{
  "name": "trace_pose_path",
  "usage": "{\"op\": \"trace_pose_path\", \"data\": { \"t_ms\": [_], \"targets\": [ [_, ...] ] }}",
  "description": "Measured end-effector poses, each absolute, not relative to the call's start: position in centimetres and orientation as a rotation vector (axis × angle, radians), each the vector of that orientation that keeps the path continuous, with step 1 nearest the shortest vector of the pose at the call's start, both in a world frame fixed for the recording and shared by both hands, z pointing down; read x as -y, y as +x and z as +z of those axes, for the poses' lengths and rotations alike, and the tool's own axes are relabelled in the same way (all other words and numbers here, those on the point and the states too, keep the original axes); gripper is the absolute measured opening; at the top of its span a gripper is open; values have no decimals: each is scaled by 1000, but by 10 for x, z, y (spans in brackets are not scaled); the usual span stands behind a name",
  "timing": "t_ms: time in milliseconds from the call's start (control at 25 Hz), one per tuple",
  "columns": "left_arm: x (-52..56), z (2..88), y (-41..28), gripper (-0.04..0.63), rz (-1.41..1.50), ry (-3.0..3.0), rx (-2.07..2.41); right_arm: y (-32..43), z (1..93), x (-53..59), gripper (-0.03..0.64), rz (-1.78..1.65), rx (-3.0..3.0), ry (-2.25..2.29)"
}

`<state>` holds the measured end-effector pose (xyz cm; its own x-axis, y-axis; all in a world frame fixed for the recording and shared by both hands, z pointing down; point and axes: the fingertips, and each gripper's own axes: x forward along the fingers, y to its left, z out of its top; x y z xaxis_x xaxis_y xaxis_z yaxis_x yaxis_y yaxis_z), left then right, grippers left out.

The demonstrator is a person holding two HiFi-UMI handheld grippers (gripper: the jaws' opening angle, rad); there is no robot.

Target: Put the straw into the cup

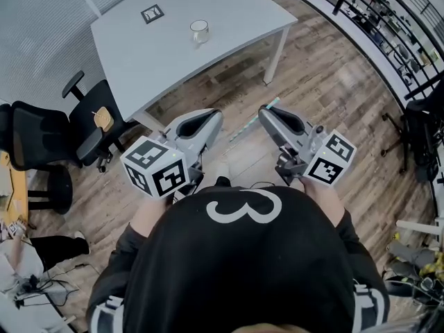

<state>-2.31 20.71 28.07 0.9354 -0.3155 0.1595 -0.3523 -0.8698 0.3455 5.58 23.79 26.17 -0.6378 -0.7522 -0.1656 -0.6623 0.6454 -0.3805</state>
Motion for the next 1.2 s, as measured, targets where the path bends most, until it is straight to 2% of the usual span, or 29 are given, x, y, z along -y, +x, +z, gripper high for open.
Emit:
{"op": "trace_pose_path", "data": {
  "t_ms": [600,1200],
  "targets": [
    [-98,284,-19,23,158,2699,422,60,261,-131,26,-434,-2518,-1199],
    [-6,286,-51,23,107,2692,425,32,260,-46,26,-418,-2525,-1244]
  ]
}}
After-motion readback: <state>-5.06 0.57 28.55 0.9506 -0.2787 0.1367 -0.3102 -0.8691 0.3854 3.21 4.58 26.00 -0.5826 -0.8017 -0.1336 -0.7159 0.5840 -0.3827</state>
